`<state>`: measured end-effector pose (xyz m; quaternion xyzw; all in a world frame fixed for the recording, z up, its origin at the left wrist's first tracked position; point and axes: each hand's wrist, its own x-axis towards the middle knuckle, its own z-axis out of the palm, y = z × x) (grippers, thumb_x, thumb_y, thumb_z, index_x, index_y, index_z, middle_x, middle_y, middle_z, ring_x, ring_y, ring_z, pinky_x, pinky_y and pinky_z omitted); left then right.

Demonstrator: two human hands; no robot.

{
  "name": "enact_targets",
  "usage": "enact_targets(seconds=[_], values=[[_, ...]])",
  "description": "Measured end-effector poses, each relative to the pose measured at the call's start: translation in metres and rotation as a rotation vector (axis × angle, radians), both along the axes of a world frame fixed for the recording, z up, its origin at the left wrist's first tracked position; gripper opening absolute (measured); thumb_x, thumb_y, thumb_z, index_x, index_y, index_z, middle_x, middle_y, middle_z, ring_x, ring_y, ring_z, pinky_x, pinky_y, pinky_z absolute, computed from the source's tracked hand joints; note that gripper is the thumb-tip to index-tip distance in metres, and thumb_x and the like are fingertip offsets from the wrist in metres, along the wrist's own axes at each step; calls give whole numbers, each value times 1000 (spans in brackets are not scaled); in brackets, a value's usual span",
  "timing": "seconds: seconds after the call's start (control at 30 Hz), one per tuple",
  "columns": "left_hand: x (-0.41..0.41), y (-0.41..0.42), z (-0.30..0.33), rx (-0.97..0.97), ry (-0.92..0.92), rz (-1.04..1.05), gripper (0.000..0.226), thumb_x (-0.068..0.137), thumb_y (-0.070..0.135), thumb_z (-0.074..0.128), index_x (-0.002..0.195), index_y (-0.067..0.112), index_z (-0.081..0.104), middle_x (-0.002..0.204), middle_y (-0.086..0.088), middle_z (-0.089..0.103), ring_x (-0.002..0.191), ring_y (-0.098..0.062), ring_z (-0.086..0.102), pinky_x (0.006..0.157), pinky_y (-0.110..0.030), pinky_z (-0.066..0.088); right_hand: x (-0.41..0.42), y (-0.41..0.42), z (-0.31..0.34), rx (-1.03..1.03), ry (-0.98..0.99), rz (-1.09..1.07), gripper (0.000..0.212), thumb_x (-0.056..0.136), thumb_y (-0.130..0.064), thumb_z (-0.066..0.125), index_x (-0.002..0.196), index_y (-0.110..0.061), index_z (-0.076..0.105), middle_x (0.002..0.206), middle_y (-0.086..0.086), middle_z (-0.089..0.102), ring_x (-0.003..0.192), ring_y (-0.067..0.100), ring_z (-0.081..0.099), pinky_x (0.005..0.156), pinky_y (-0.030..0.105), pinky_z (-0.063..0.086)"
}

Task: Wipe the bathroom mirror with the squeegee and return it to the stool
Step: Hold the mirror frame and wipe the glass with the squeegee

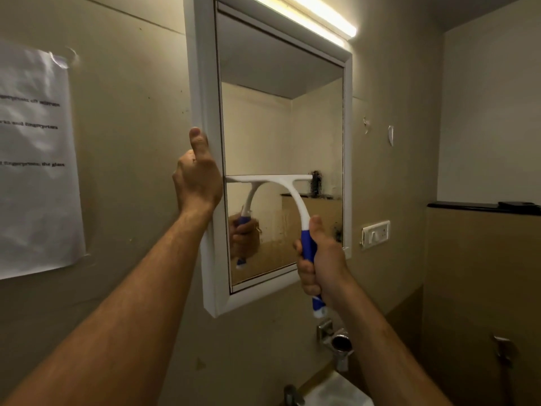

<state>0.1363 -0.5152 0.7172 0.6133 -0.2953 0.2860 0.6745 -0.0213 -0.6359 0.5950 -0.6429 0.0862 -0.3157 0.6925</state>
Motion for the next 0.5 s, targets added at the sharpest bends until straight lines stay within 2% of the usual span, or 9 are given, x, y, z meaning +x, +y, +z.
enact_targets(seconds=[0.1, 0.2, 0.33, 0.5], values=[[0, -1, -1, -6, 1, 11, 67, 95, 64, 11, 72, 14, 50, 57, 1, 41, 50, -13, 40, 48, -24, 30, 0, -2, -9, 18, 8, 37, 61, 69, -83, 40, 58, -26, 59, 49, -5, 41, 38, 10, 30, 36, 21, 26], [-1, -2, -2, -27, -4, 27, 71, 96, 62, 11, 76, 11, 56, 59, -1, 44, 52, -14, 42, 49, -25, 30, -1, -4, -46, 43, 34, 59, 63, 68, -84, 41, 60, -25, 59, 50, -4, 40, 39, 12, 30, 38, 21, 26], [-4, -2, -13, -81, 14, 61, 54, 98, 55, 15, 62, 24, 42, 57, 4, 42, 52, -13, 42, 50, -27, 29, -2, -1, -84, 117, 53, 75, 63, 58, -85, 45, 58, -23, 58, 49, -2, 39, 39, 13, 29, 39, 23, 24], [-3, -1, -36, -89, 63, 51, 53, 97, 55, 17, 57, 25, 34, 51, 6, 34, 46, -14, 34, 48, -27, 25, 9, 5, -44, 56, -33, 31, 63, 68, -84, 40, 62, -24, 58, 49, -3, 39, 38, 12, 28, 38, 23, 23]])
